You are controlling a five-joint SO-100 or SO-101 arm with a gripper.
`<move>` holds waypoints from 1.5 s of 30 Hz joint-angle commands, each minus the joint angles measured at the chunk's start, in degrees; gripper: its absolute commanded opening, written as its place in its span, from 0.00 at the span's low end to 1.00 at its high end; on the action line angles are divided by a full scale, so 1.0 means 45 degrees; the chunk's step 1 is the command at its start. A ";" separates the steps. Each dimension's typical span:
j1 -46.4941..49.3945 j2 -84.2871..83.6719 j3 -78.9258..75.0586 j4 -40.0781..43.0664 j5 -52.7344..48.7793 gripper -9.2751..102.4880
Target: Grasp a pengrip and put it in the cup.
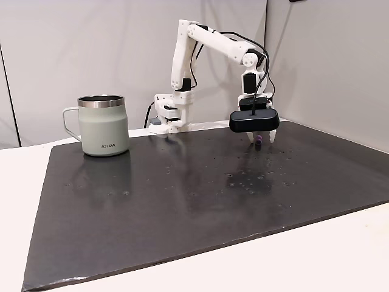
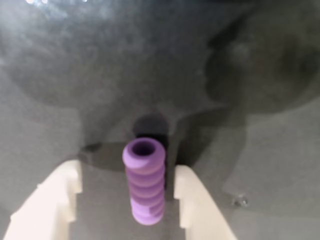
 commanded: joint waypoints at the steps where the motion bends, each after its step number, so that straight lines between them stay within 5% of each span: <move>1: -0.0293 -0.0195 -0.0488 0.0313 -0.0195 0.22; 5: -0.0391 -0.0430 -0.0547 0.0488 -0.0371 0.08; 17: 0.1250 0.1738 -0.0898 0.1660 -0.0664 0.08; 45: 1.3008 1.0352 -0.2305 0.6641 -0.3086 0.08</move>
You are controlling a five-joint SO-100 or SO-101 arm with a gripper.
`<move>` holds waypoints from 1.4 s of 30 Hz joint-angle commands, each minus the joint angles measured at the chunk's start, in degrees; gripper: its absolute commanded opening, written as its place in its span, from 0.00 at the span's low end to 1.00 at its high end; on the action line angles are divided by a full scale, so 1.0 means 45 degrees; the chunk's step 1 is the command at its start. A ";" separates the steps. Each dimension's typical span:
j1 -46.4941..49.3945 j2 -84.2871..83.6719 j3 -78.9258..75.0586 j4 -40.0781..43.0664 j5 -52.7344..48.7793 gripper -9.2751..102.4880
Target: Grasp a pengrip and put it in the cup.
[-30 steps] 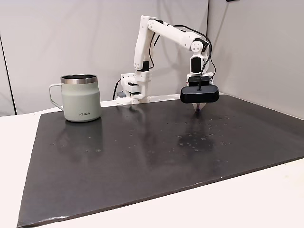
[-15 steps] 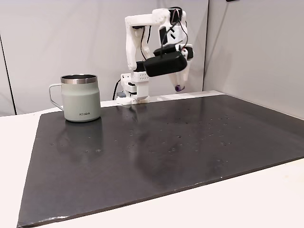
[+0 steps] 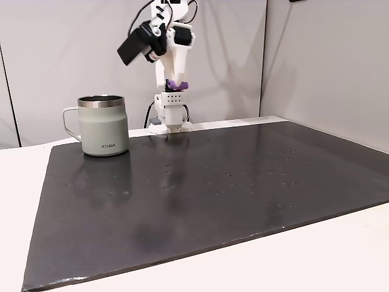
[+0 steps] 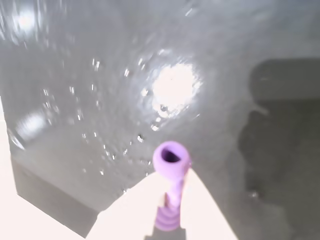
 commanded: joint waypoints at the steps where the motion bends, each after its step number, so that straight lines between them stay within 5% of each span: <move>1: 0.1543 0.1328 -0.0879 0.0469 -0.0840 0.08; 9: 0.5762 0.0684 -0.1758 0.0469 -0.3672 0.08; 16: 0.7969 -0.1465 -0.3008 -0.1309 -0.4922 0.08; 27: 0.8379 -0.1855 -0.2324 -0.2031 -0.6152 0.09; 33: 0.8535 -0.1426 -0.1543 -0.2051 -0.6680 0.32; 42: 0.8652 -0.1191 -0.1094 -0.2578 -0.6777 0.36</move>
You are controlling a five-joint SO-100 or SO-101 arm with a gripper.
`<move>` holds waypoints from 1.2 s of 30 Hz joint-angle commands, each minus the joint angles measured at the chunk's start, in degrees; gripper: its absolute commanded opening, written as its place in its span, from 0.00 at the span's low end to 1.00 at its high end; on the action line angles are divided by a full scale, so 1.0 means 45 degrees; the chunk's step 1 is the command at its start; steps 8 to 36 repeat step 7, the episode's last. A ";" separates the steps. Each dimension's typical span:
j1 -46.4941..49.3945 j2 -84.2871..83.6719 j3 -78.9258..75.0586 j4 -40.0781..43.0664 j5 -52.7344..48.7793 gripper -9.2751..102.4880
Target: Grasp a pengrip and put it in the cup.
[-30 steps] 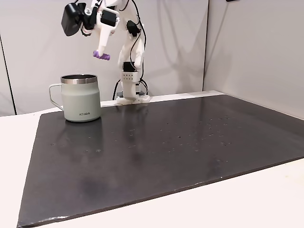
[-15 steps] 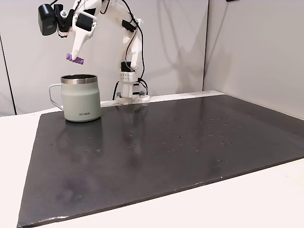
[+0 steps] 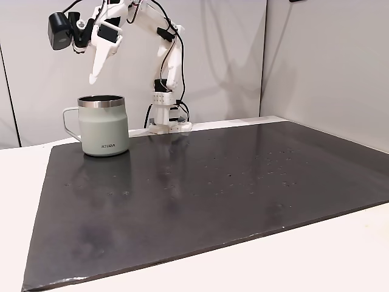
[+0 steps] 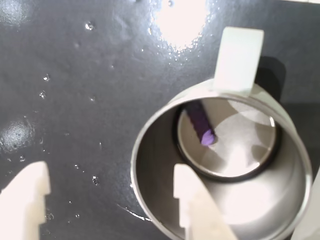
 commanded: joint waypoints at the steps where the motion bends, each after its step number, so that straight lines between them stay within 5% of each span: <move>1: 0.0078 0.0449 -0.0098 -0.0488 -0.0176 0.36; 36: 0.0020 0.0469 -0.0098 -0.0508 -0.0137 0.36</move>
